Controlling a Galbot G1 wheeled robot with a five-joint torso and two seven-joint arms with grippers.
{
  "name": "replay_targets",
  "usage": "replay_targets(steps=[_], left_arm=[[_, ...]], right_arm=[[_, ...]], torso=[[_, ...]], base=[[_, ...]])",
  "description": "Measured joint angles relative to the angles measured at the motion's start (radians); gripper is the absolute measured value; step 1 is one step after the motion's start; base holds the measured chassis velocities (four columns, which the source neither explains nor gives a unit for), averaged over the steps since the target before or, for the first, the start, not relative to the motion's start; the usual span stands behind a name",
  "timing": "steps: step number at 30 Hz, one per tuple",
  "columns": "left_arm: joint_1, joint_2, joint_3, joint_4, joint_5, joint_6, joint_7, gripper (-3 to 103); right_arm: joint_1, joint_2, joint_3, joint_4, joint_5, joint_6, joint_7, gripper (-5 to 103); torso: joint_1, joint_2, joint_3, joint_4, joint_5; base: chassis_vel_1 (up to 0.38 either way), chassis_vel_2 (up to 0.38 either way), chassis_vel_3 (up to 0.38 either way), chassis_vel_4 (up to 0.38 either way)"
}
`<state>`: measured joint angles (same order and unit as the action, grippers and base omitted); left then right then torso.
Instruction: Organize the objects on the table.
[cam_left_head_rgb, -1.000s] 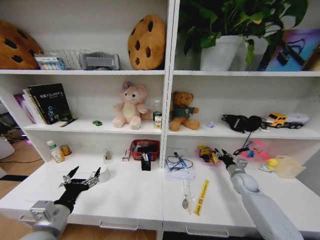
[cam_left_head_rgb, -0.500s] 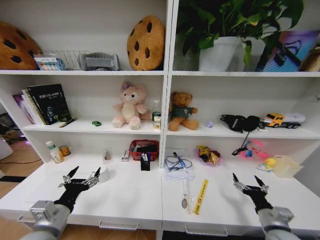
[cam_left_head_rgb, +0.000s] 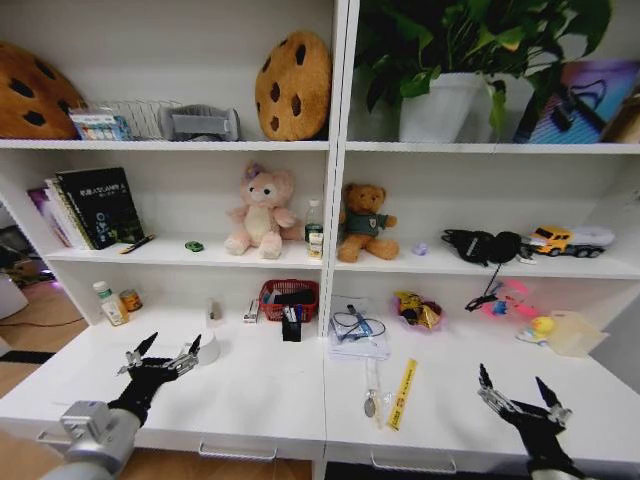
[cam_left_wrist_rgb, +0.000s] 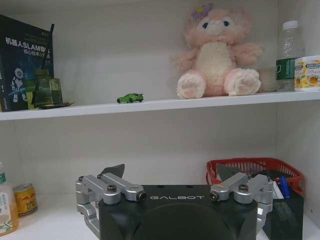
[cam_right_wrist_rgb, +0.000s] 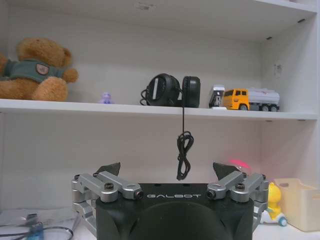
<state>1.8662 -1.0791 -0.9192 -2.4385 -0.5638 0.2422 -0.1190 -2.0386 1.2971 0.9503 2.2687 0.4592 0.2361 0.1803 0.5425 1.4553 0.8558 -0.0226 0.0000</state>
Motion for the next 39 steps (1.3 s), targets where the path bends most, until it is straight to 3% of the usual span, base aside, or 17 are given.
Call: replay_targets(steps=[7,27,39], left_arm=[[0.0,0.0,0.0,0.0,0.0,0.0,0.0,100],[0.0,0.0,0.0,0.0,0.0,0.0,0.0,100],[0.0,0.0,0.0,0.0,0.0,0.0,0.0,100]], right_arm=[[-0.045,0.013,-0.006,0.088,-0.02,-0.034,-0.01,100],[-0.041,0.015,-0.018,0.075,-0.053,-0.042,-0.011,100],[-0.04,0.014,-0.018,0.073,-0.052,-0.043,-0.012,100]], torso=[[0.0,0.0,0.0,-0.0001,-0.0003],[0.0,0.0,0.0,0.0,0.0],[0.0,0.0,0.0,-0.0002,-0.0002]], base=[[0.0,0.0,0.0,0.0],[0.0,0.0,0.0,0.0],[0.146,0.146,-0.161,-0.152]])
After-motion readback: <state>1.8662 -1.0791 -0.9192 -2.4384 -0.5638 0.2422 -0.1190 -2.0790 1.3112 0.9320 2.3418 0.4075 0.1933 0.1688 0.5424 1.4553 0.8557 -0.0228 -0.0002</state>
